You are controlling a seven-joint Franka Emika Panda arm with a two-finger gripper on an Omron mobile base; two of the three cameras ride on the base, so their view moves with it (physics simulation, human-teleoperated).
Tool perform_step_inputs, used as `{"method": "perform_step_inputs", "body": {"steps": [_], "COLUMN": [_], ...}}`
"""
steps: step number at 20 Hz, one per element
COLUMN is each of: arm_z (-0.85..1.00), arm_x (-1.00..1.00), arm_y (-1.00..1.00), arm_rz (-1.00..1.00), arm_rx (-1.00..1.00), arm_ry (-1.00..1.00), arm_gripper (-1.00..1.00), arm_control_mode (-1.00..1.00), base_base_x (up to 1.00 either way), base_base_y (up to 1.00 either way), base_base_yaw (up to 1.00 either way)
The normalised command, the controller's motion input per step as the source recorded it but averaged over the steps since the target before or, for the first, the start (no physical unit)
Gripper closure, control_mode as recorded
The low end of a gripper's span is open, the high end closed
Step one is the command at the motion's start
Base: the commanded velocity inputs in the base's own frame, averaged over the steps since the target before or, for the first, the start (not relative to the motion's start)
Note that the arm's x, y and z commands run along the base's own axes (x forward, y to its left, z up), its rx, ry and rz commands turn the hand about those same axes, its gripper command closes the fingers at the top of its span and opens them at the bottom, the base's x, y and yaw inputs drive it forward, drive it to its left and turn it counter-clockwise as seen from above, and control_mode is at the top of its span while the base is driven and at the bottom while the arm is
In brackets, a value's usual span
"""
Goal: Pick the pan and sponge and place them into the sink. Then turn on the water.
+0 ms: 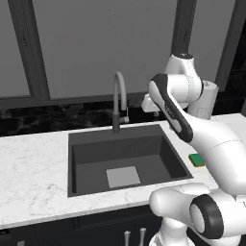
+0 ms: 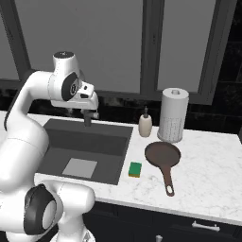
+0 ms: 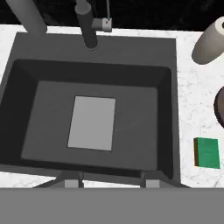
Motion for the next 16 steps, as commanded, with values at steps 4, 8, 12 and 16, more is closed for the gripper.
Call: {"method": "perform_step_inputs", "body": {"steps": [4, 8, 12, 16], "arm_z": [0.0, -0.09, -0.2, -0.18], "arm_x": [-0.18, -0.78, -0.98, -0.8], "arm_y": [-0.2, -0.98, -1.0, -1.0], "arm_rz": [0.0, 0.0, -0.02, -0.03], "arm_rx": [0.0, 0.0, 0.05, 0.03], "arm_ry": [0.0, 0.01, 0.07, 0.13], "arm_gripper": [-1.0, -1.0, -1.0, -1.0], "arm_control_mode": [-1.0, -1.0, -1.0, -1.0], "base_base_x": [0.0, 0.0, 0.0, 0.0], "base_base_y": [0.0, 0.0, 0.0, 0.0], "base_base_yaw": [0.0, 0.0, 0.0, 0.0]}}
